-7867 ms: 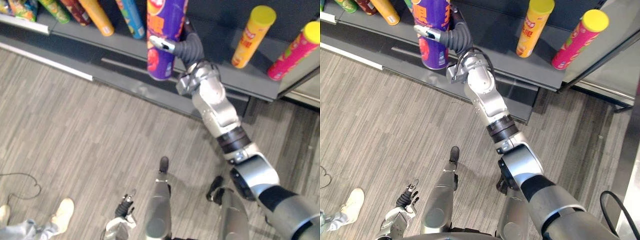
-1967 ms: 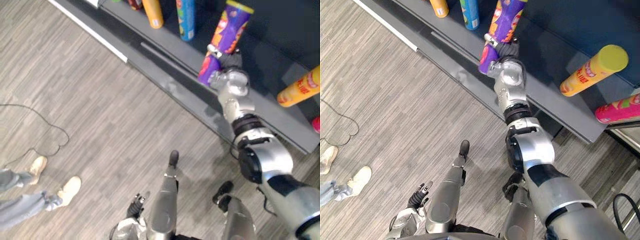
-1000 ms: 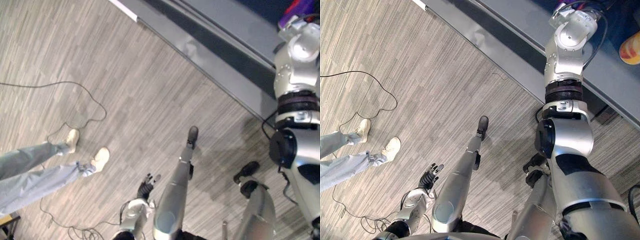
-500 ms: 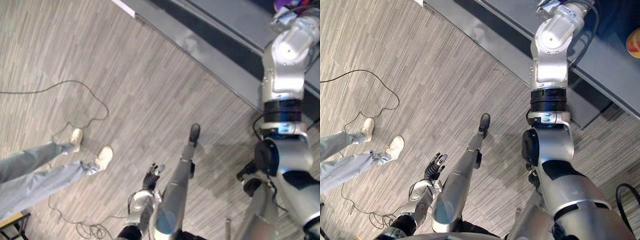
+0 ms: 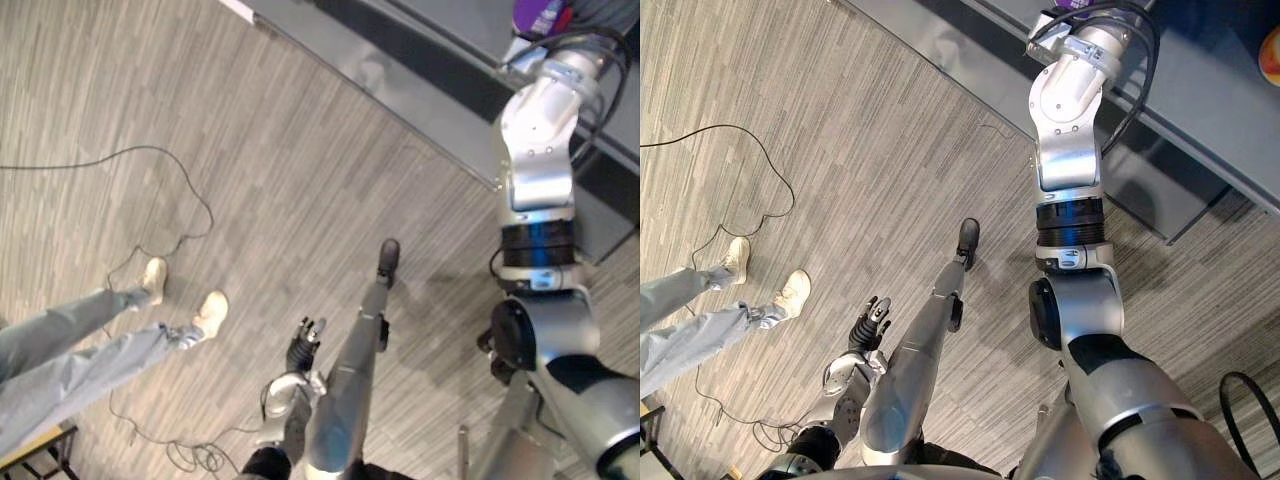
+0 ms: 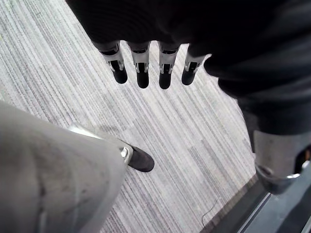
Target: Put the gum and the chips on the shelf.
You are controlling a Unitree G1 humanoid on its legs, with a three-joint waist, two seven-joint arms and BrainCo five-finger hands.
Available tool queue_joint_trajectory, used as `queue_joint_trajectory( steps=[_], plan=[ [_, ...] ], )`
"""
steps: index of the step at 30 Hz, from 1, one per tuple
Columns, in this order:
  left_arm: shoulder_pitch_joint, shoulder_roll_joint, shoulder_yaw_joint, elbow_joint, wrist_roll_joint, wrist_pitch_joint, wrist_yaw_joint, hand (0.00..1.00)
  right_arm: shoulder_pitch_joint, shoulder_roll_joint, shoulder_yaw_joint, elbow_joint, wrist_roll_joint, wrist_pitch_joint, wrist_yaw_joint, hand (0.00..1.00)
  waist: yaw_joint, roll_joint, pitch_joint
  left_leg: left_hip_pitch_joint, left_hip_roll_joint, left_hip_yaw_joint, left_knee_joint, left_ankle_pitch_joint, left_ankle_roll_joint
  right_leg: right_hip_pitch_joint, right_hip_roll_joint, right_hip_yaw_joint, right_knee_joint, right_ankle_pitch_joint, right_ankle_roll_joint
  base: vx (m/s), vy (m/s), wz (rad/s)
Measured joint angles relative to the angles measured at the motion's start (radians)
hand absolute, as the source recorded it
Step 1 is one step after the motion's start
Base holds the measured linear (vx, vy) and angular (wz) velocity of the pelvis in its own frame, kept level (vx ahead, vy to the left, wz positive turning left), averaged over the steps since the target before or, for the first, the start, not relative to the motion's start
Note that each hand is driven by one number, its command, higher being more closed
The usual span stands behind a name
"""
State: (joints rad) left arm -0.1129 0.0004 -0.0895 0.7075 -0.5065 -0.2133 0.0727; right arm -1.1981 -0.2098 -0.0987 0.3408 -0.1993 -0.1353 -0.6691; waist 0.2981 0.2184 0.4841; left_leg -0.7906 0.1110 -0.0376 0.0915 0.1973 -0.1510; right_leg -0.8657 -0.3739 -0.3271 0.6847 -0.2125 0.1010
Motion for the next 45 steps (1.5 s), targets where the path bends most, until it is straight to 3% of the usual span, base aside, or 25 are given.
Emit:
queue_joint_trajectory(
  steps=[14, 21, 34, 45],
  plan=[
    [0.002, 0.003, 0.007, -0.068, -0.001, -0.005, -0.015, 0.00, -0.119, -0.176, 0.078, -0.004, -0.018, 0.003, 0.006, 1.00, -0.017, 0.000, 0.000, -0.074, -0.010, 0.039, 0.000, 0.017, 0.007, -0.126, -0.012, 0.055, 0.036, 0.001, -0.001, 0.01, -0.021, -0.02],
    [0.002, 0.003, -0.003, -0.085, -0.003, -0.011, -0.021, 0.00, -0.132, -0.242, 0.108, 0.030, -0.031, 0.028, 0.031, 1.00, -0.016, 0.000, 0.000, -0.081, -0.012, 0.048, 0.000, 0.018, 0.007, -0.138, -0.014, 0.062, 0.041, 0.001, -0.001, 0.01, -0.014, 0.00],
    [0.003, 0.003, -0.023, -0.109, -0.003, -0.011, -0.036, 0.00, -0.135, -0.254, 0.137, 0.071, -0.041, 0.027, 0.041, 1.00, -0.017, 0.000, 0.000, -0.099, -0.013, 0.044, 0.018, 0.016, 0.006, -0.148, -0.016, 0.061, 0.048, 0.001, -0.001, 0.00, -0.005, 0.00],
    [0.003, 0.003, -0.022, -0.109, -0.003, -0.011, -0.033, 0.00, -0.091, -0.223, 0.104, 0.099, -0.038, -0.043, 0.000, 1.00, -0.023, 0.000, 0.000, -0.113, -0.012, 0.041, 0.051, 0.005, 0.012, -0.146, -0.016, 0.060, 0.051, 0.001, -0.001, 0.00, 0.000, 0.00]
  ],
)
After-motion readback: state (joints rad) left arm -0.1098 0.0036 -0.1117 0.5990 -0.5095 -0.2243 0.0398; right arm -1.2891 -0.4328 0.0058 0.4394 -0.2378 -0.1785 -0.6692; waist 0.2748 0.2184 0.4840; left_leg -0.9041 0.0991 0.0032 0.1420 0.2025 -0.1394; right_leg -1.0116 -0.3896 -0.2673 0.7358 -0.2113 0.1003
